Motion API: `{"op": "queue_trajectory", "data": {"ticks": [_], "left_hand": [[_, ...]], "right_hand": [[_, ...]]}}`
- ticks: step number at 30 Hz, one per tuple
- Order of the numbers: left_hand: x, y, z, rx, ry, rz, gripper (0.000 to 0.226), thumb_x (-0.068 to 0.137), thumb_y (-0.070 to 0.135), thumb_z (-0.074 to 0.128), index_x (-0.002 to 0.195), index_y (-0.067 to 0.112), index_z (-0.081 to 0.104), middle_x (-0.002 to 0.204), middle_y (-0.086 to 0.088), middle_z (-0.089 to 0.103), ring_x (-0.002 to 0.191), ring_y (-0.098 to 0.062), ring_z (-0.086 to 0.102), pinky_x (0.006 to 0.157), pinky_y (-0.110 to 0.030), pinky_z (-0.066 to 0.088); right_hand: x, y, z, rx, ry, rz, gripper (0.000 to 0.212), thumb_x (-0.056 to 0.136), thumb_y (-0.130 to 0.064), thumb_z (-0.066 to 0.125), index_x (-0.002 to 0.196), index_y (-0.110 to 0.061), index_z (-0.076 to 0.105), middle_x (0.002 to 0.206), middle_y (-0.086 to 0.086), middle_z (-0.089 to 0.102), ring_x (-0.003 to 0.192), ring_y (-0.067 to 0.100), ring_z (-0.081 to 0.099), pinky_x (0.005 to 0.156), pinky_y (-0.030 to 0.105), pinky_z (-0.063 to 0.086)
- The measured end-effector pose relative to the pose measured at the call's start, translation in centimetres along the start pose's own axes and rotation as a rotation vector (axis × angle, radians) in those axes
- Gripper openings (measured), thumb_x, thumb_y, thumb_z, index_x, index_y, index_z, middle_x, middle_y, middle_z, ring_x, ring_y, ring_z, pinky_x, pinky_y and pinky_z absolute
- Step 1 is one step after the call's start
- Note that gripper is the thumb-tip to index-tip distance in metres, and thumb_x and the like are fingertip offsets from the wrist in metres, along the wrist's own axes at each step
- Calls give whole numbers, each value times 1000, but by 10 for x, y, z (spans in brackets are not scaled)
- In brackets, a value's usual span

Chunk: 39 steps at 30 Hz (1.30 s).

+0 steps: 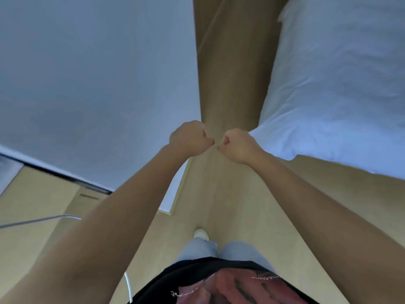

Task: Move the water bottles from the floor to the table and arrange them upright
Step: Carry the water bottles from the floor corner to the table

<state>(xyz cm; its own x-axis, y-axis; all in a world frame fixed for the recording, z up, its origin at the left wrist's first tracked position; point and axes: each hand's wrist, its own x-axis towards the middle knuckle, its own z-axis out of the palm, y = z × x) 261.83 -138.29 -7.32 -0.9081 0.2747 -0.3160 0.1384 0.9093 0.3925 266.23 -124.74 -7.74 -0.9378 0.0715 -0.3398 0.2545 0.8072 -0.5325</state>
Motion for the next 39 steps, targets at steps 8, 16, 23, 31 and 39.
{"op": "queue_trajectory", "data": {"ticks": [8, 16, 23, 31, 39], "left_hand": [[93, 45, -1, 11, -15, 33, 14, 78, 31, 57, 79, 18, 57, 83, 2, 60, 68, -14, 53, 57, -21, 38], [193, 96, -15, 29, 1, -109, 21, 80, 38, 58, 81, 18, 61, 86, 1, 58, 81, -20, 56, 68, -28, 42], [258, 118, -28, -114, 74, -270, 25, 80, 31, 56, 94, 12, 64, 87, 3, 53, 76, -19, 48, 55, -19, 31], [354, 108, -50, -164, 78, -338, 12, 82, 31, 55, 81, 19, 56, 70, 8, 48, 63, -9, 45, 56, -21, 36], [477, 86, -86, -225, 59, -356, 16, 83, 32, 56, 92, 19, 60, 77, 7, 56, 76, -15, 56, 65, -27, 44]], "right_hand": [[68, 42, -49, 58, -3, 71, 23, 87, -24, 51, 88, -3, 61, 96, 14, 67, 72, 20, 54, 76, 38, 52], [178, 88, -110, -54, -89, -14, 19, 84, -28, 54, 88, -11, 62, 94, 6, 66, 88, 25, 60, 77, 33, 49], [253, 111, -155, -74, -119, -76, 18, 84, -27, 52, 92, -13, 60, 90, 3, 63, 85, 21, 59, 79, 36, 50], [356, 94, -182, -110, -217, -123, 22, 86, -28, 50, 98, -13, 60, 93, 2, 63, 87, 20, 59, 81, 37, 51], [488, 55, -212, -148, -245, -149, 22, 85, -26, 51, 98, -10, 61, 100, 6, 63, 93, 25, 58, 79, 32, 45]]}}
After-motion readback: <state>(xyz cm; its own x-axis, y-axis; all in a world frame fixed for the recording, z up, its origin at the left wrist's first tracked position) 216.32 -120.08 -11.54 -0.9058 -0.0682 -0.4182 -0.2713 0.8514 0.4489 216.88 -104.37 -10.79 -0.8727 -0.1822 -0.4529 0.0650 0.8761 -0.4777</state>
